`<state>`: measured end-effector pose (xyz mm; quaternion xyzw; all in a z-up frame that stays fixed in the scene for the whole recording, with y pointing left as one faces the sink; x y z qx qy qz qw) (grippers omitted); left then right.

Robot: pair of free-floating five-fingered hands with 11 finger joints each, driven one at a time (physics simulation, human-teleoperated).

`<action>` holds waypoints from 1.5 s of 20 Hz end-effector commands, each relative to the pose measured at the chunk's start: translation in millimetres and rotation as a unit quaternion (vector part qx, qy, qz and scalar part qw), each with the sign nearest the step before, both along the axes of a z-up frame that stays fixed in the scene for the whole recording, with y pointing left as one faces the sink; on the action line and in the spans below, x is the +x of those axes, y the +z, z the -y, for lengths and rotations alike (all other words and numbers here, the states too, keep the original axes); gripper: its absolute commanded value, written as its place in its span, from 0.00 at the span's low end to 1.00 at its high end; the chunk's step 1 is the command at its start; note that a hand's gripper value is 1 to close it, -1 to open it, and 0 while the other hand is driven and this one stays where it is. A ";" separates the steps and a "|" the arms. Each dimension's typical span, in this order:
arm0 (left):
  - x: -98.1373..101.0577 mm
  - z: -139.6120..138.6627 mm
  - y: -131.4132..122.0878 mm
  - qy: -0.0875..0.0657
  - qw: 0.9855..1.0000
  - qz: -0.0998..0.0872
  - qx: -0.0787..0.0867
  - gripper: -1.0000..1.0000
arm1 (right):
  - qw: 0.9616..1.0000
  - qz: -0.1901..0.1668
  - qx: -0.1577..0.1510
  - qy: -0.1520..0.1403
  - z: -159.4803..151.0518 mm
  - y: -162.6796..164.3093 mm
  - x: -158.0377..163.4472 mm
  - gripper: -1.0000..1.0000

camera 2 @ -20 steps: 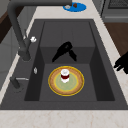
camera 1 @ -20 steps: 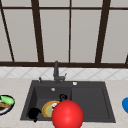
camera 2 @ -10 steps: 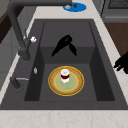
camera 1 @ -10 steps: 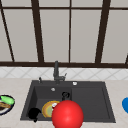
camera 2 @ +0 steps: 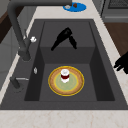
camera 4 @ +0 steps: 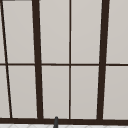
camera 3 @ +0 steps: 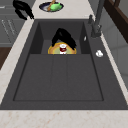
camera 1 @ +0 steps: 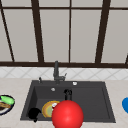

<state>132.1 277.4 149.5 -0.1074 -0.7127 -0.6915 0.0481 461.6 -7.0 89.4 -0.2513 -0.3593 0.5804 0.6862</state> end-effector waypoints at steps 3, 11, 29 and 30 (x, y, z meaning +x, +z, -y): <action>0.0 0.0 0.0 0.000 1.000 0.000 0.000 0.50 | 0.998 0.029 0.015 0.056 16.4 12.6 0.8 0.00; 0.0 0.0 0.0 0.000 1.000 0.000 0.000 0.50 | 0.990 0.086 0.050 0.097 48.0 40.2 -2.3 0.00; 0.0 0.0 0.0 0.000 1.000 0.000 0.000 0.50 | 0.971 0.202 0.065 0.111 80.5 90.2 -17.9 0.00; 0.0 0.0 0.0 0.000 1.000 0.000 0.000 0.50 | 0.968 0.214 0.064 0.116 83.6 92.6 -22.1 0.00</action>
